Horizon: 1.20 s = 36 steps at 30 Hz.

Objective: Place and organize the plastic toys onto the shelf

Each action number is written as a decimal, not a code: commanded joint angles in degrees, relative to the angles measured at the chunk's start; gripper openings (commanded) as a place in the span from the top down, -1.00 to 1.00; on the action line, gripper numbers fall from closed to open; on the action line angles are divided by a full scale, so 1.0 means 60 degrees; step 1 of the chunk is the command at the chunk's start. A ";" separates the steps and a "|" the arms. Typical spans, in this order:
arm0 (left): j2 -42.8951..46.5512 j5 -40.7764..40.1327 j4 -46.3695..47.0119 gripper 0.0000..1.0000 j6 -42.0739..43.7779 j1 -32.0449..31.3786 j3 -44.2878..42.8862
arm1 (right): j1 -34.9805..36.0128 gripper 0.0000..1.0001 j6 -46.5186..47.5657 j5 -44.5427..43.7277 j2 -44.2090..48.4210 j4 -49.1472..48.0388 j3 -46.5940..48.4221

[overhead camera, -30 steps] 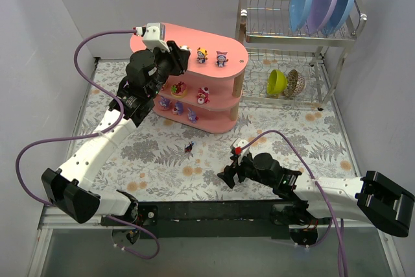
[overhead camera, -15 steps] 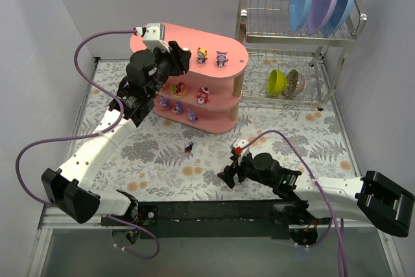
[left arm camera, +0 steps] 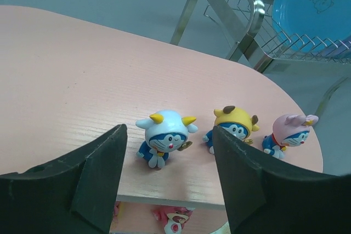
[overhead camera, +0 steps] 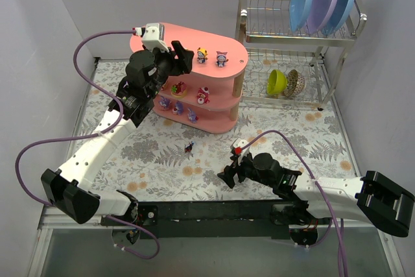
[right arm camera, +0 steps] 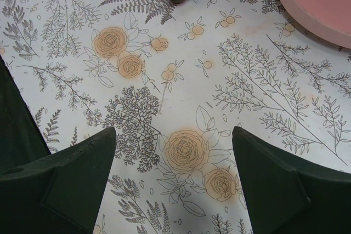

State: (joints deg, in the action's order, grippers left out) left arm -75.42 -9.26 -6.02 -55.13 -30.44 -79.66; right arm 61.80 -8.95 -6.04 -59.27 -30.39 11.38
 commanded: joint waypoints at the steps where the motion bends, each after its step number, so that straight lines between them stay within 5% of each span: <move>1: 0.0631 -0.0332 -0.0197 -0.29 0.0005 0.0063 -0.0361 | 0.0027 -0.87 0.0071 -0.0091 0.0048 -0.0311 0.0008; 9: 0.1698 -0.0479 -0.1485 -0.67 -0.0390 0.0063 -0.0567 | 0.0027 -0.87 0.0086 -0.0106 0.0107 -0.0237 0.0110; 15: 0.2856 -0.0420 -0.3228 -0.95 -0.1240 0.0063 0.0603 | 0.0027 -0.87 0.0027 -0.0018 -0.0083 -0.0223 0.0272; 26: 0.5186 0.0266 -0.5105 -0.96 -0.3976 0.0063 0.4601 | 0.0042 -0.86 -0.0061 -0.0018 -0.0333 -0.0208 0.0374; 32: 0.4792 0.1191 -0.4228 -0.95 -0.6541 -0.0068 0.6785 | 0.0027 -0.86 -0.0134 -0.0194 -0.0274 -0.0150 0.0345; 36: 0.3785 0.0536 -0.3421 -0.90 -0.7260 -0.0740 0.7329 | 0.0027 -0.86 -0.0134 -0.0296 -0.0245 -0.0047 0.0345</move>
State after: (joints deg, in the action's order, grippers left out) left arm -49.23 -4.45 -31.94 -90.78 -31.59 -36.93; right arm 61.80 -9.26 -6.31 -61.23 -29.91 11.49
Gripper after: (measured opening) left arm 0.960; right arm 0.935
